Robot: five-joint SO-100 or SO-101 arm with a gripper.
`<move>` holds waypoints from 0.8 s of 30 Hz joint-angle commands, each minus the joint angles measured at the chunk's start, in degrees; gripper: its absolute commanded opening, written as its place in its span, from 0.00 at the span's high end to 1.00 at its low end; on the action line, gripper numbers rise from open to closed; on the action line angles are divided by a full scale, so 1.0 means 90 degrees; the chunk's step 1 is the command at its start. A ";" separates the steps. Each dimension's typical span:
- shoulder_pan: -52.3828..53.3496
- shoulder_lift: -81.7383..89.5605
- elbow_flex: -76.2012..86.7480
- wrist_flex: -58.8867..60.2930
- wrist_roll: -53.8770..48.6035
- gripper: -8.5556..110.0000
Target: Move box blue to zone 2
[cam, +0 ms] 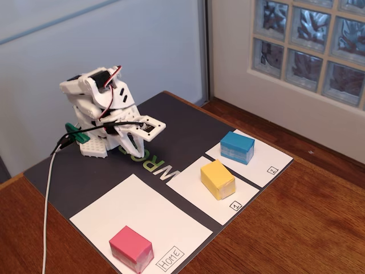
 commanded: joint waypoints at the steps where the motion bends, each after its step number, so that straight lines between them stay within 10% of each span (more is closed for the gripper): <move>1: 0.0078 0.0342 0.0352 -0.0146 -0.0020 0.93; 24: 0.0234 0.0352 0.0703 0.0098 -0.0273 0.93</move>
